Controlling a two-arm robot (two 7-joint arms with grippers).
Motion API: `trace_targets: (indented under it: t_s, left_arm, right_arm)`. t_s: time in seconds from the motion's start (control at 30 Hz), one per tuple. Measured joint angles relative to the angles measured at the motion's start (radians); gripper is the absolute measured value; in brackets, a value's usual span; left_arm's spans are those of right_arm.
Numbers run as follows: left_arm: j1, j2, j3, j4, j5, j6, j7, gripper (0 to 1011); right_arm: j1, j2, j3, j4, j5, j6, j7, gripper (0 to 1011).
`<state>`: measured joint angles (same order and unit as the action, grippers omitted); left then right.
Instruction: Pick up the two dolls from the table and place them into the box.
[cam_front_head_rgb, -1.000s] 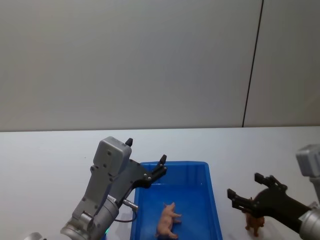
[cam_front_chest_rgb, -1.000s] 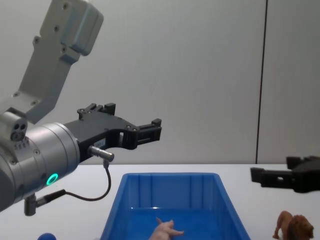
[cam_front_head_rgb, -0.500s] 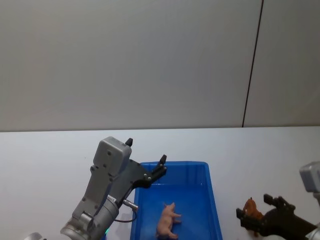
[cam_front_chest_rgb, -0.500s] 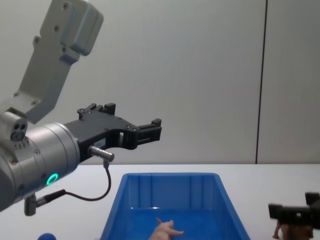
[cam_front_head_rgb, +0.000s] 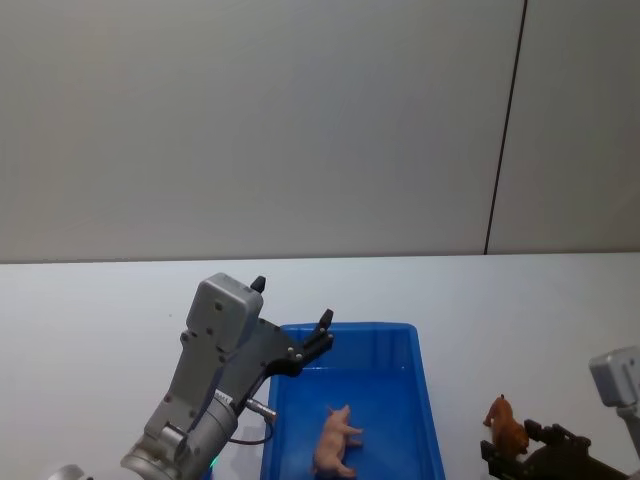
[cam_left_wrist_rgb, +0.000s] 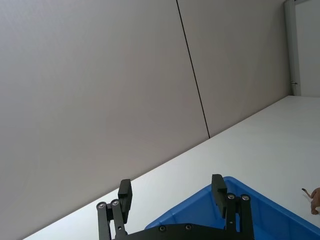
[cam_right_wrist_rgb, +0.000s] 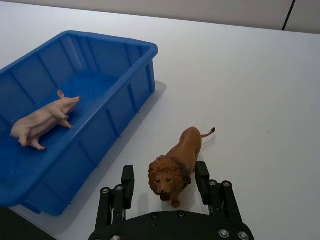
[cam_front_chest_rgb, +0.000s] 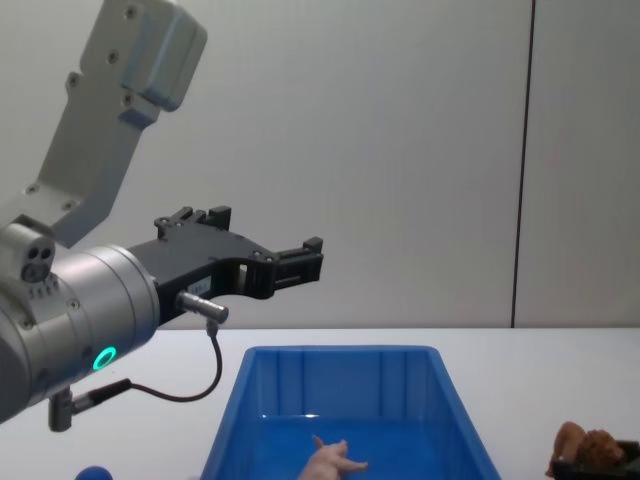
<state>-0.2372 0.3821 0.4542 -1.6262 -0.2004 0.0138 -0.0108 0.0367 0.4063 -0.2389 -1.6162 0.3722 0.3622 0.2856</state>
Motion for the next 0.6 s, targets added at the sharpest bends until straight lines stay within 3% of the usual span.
trace_targets:
  t_s: [0.4, 0.6]
  left_arm:
    - [0.0, 0.0, 0.0, 0.0, 0.0, 0.0, 0.0, 1003]
    - [0.0, 0.0, 0.0, 0.0, 0.0, 0.0, 0.0, 1003]
  right_arm:
    - [-0.012, 0.0, -0.003, -0.005, -0.015, -0.025, -0.031, 426]
    - [-0.016, 0.002, -0.004, -0.024, -0.033, -0.05, -0.039, 419]
